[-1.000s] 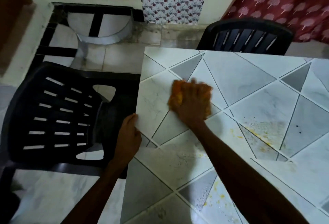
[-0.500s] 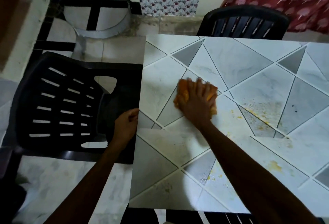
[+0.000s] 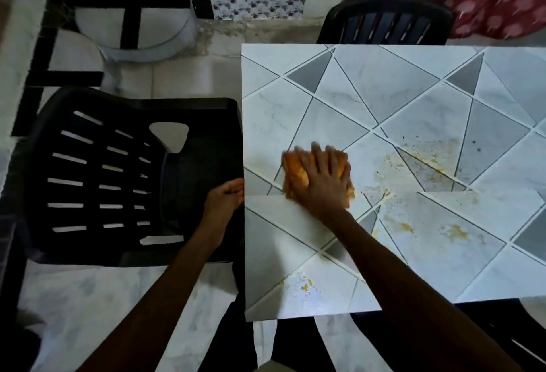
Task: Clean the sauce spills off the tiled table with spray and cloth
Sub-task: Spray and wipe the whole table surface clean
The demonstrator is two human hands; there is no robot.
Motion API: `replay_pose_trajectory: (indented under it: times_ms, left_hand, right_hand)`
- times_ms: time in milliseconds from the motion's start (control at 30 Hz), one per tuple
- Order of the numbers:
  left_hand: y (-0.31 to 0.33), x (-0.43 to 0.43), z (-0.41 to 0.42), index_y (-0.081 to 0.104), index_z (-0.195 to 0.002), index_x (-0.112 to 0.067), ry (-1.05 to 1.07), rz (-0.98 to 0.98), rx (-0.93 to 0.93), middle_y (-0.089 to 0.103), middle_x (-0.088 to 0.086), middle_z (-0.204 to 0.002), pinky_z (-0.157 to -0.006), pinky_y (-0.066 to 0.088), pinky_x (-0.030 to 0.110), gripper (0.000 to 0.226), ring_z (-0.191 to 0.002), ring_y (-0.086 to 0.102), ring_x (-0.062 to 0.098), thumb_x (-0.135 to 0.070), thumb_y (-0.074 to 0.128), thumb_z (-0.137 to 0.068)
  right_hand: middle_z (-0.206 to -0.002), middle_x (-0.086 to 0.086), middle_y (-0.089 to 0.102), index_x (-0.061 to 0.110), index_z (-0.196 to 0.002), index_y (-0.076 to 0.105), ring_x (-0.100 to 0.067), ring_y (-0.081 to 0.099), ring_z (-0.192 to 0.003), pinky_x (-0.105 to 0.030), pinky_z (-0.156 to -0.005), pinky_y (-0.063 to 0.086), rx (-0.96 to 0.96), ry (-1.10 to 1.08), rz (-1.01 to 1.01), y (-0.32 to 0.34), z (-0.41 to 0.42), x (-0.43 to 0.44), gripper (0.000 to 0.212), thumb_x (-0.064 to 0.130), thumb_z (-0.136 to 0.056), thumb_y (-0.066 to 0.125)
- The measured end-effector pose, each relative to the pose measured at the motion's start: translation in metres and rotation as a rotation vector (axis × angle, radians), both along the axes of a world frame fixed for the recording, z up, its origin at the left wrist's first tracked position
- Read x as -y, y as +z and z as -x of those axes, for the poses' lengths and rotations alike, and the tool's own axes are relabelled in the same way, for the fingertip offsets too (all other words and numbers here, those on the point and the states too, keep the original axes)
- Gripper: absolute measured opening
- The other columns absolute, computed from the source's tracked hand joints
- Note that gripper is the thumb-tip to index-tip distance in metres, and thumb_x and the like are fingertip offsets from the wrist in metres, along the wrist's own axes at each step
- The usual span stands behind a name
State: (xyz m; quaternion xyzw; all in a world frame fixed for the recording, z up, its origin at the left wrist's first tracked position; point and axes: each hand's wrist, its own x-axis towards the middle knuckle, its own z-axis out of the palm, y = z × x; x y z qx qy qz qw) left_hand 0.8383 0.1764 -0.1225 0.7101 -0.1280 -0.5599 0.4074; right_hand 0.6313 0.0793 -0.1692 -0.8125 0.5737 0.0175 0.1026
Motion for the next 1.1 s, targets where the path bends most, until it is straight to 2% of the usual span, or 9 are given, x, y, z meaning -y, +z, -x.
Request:
replay_pose_trajectory:
  times_ms: [67, 167, 300, 400, 600, 800, 867, 1000, 1100]
  left_hand:
    - [-0.001, -0.002, -0.003, 0.059, -0.127, -0.002, 0.015, 0.012, -0.036, 0.070, 0.002, -0.102, -0.070, 0.055, 0.013, 0.043, -0.082, 0.071, 0.002, 0.015, 0.038, -0.094]
    - [0.004, -0.002, -0.008, 0.054, -0.134, 0.001, 0.069, 0.014, -0.035, 0.064, 0.011, -0.123, -0.093, 0.052, 0.023, 0.041, -0.107, 0.065, 0.015, 0.008, 0.036, -0.099]
    - [0.002, 0.001, -0.013, 0.062, -0.129, -0.012, 0.001, 0.049, 0.259, 0.063, 0.005, -0.129, -0.107, 0.046, 0.035, 0.037, -0.118, 0.059, 0.018, -0.001, 0.047, -0.097]
    - [0.003, 0.010, -0.001, 0.066, -0.122, -0.010, -0.195, 0.155, 0.514, 0.065, 0.006, -0.125, -0.101, 0.044, 0.025, 0.035, -0.117, 0.060, 0.020, 0.002, 0.052, -0.092]
    - [-0.026, 0.027, 0.042, 0.057, -0.132, 0.002, -0.797, 0.419, 0.804, 0.051, 0.018, -0.140, -0.114, 0.033, 0.034, 0.054, -0.132, 0.048, 0.032, -0.027, 0.052, -0.086]
    - [-0.051, 0.073, 0.073, 0.049, -0.140, 0.000, -1.027, 0.463, 1.051, 0.042, 0.019, -0.150, -0.110, 0.035, 0.052, 0.079, -0.140, 0.038, 0.037, -0.051, 0.053, -0.080]
    - [-0.042, 0.090, 0.082, 0.039, -0.148, -0.003, -1.059, 0.380, 1.050, 0.031, 0.016, -0.158, -0.113, 0.027, 0.052, 0.087, -0.146, 0.028, 0.036, -0.055, 0.052, -0.080]
    - [-0.031, 0.119, 0.092, 0.014, -0.157, -0.010, -1.135, 0.205, 1.013, -0.002, 0.006, -0.166, -0.121, 0.008, 0.045, 0.103, -0.153, 0.000, 0.027, -0.037, 0.076, -0.080]
    - [-0.029, 0.118, 0.089, 0.023, -0.155, -0.005, -1.140, 0.211, 1.037, 0.008, 0.012, -0.164, -0.119, 0.018, 0.049, 0.108, -0.151, 0.011, 0.034, -0.032, 0.085, -0.071]
  right_hand:
    - [-0.169, 0.003, 0.010, 0.045, -0.157, 0.011, -0.035, 0.006, -0.154, -0.068, -0.117, 0.005, 0.012, -0.095, -0.029, -0.001, -0.042, 0.010, 0.074, 0.068, -0.090, 0.034]
    - [-0.169, 0.000, 0.010, 0.040, -0.158, 0.016, -0.036, 0.006, -0.154, -0.067, -0.117, 0.006, 0.049, 0.037, -0.024, 0.002, -0.071, -0.028, 0.077, 0.066, -0.088, 0.039]
    - [-0.169, 0.004, 0.009, 0.039, -0.157, 0.025, -0.030, 0.001, -0.156, -0.064, -0.117, 0.012, 0.079, 0.232, -0.003, 0.004, -0.026, -0.115, 0.076, 0.064, -0.089, 0.048]
    - [-0.168, 0.007, 0.012, 0.043, -0.156, 0.024, -0.027, 0.004, -0.156, -0.063, -0.118, 0.014, 0.052, 0.195, 0.006, 0.005, 0.027, -0.122, 0.078, 0.065, -0.086, 0.051]
    - [-0.169, 0.004, 0.010, 0.045, -0.158, 0.012, -0.033, 0.010, -0.154, -0.065, -0.117, 0.012, -0.023, -0.148, -0.019, 0.001, 0.068, 0.019, 0.077, 0.069, -0.087, 0.032]
    - [-0.170, 0.000, 0.000, 0.041, -0.159, 0.004, -0.036, -0.004, -0.154, -0.068, -0.118, -0.004, 0.052, -0.303, -0.066, -0.008, 0.047, 0.151, 0.077, 0.072, -0.091, 0.025]
    - [-0.169, -0.001, 0.005, 0.039, -0.159, 0.009, -0.036, 0.002, -0.154, -0.067, -0.118, 0.002, 0.083, -0.263, -0.031, -0.008, 0.051, 0.129, 0.077, 0.068, -0.092, 0.030]
    - [-0.168, 0.002, 0.013, 0.039, -0.158, 0.020, -0.032, 0.012, -0.154, -0.063, -0.118, 0.012, 0.135, -0.156, 0.044, -0.001, 0.083, 0.012, 0.077, 0.064, -0.089, 0.043]
    - [-0.169, 0.005, 0.011, 0.041, -0.158, 0.021, -0.030, 0.007, -0.155, -0.063, -0.118, 0.013, 0.113, -0.093, 0.017, 0.000, 0.119, -0.042, 0.079, 0.066, -0.088, 0.048]
